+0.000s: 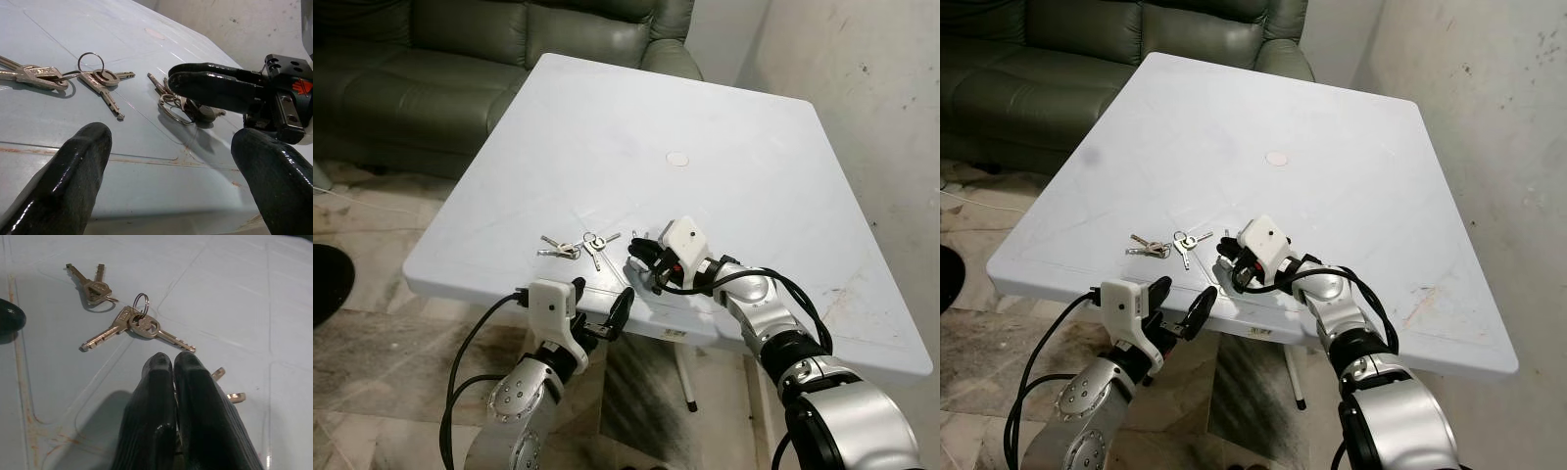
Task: Hang keys on a hook
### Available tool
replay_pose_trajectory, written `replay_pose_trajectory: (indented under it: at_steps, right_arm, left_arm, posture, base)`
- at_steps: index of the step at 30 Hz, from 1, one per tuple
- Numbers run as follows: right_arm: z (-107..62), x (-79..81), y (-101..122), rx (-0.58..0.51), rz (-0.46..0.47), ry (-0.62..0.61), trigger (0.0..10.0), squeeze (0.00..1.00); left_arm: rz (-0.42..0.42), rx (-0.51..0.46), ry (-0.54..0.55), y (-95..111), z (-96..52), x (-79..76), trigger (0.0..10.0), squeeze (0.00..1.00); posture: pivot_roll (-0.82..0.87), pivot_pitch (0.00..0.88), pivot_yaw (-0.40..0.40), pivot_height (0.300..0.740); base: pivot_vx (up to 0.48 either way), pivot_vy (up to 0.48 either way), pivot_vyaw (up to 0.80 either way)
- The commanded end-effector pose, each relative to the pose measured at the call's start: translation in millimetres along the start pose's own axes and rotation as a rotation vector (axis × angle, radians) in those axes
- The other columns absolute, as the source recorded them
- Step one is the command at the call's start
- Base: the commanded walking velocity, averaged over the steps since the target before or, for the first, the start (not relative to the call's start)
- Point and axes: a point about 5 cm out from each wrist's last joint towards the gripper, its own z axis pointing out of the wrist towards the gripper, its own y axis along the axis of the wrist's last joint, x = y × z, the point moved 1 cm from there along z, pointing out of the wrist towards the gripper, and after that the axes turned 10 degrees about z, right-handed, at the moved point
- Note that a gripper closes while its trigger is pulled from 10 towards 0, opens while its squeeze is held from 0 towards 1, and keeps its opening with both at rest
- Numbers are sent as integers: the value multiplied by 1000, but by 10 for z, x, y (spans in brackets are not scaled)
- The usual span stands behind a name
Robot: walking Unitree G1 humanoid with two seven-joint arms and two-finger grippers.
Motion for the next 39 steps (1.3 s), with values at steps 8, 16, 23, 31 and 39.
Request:
replay_pose_trajectory:
  at_steps: [8, 16, 23, 31, 39]
  right_arm:
    - [-17, -89, 28, 12, 0, -53, 10000, 0]
    - [-34, -123, 44, 5, 14, -63, 10000, 0]
    - [-78, -130, 63, -27, 67, -5, 10000, 0]
    - [-90, -150, 53, -12, 35, -25, 10000, 0]
    - [-90, -166, 25, 10, 22, -63, 10000, 0]
  left_arm:
    - [-26, 25, -1, -58, -4, -35, 10000, 0]
    - [-27, 23, -5, -56, 0, -45, 10000, 0]
    - [-30, 20, -4, -55, 4, -48, 10000, 0]
    - [-33, 20, -6, -57, 8, -52, 10000, 0]
    - [-36, 19, -5, -55, 11, -55, 10000, 0]
  posture:
    - [100, 117, -169, 740]
    - [102, 110, -167, 740]
    - [102, 110, -167, 740]
    - [100, 111, -167, 740]
    - [100, 115, -168, 740]
  base:
    - [0, 0, 0]
    - [0, 0, 0]
    - [0, 0, 0]
    - [0, 0, 0]
    - [0, 0, 0]
